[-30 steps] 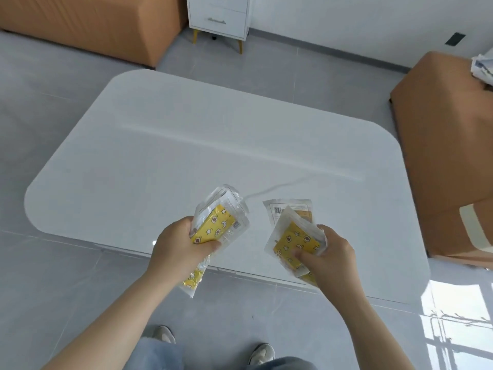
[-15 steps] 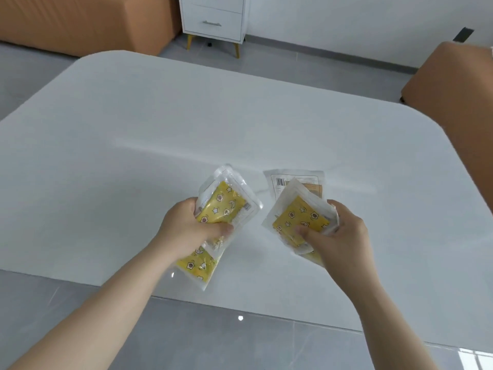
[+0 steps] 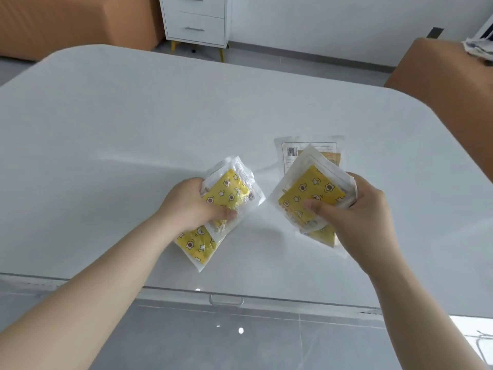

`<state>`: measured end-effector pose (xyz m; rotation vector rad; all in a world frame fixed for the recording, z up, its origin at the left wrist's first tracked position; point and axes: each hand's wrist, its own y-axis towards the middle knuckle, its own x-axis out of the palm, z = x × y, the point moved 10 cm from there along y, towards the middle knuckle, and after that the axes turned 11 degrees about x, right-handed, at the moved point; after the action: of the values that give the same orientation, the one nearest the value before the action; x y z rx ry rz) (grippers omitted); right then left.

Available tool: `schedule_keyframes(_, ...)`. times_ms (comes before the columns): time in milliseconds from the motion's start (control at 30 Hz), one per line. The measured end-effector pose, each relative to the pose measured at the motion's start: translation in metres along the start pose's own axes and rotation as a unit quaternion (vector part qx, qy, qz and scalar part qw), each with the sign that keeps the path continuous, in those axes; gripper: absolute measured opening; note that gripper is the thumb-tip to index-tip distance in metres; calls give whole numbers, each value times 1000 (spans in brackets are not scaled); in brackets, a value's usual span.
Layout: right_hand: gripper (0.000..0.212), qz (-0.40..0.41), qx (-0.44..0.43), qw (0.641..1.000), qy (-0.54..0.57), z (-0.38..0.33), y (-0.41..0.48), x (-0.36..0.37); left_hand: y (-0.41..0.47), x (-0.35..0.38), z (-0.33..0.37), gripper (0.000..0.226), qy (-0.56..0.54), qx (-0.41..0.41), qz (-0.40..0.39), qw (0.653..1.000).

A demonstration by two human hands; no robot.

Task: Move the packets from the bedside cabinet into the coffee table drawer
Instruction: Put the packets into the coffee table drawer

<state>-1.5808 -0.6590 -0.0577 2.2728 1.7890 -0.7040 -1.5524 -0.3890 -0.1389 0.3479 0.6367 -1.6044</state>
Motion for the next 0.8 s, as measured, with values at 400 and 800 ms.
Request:
schedule_keyframes(400,27,4,20,1000,22,9,-73,-17,-56,-32,26,60,236,130,160,950)
schedule_keyframes(800,29,-6,42,999,16,59,-149,-20,-175,36,-5,16,146,282,110,942)
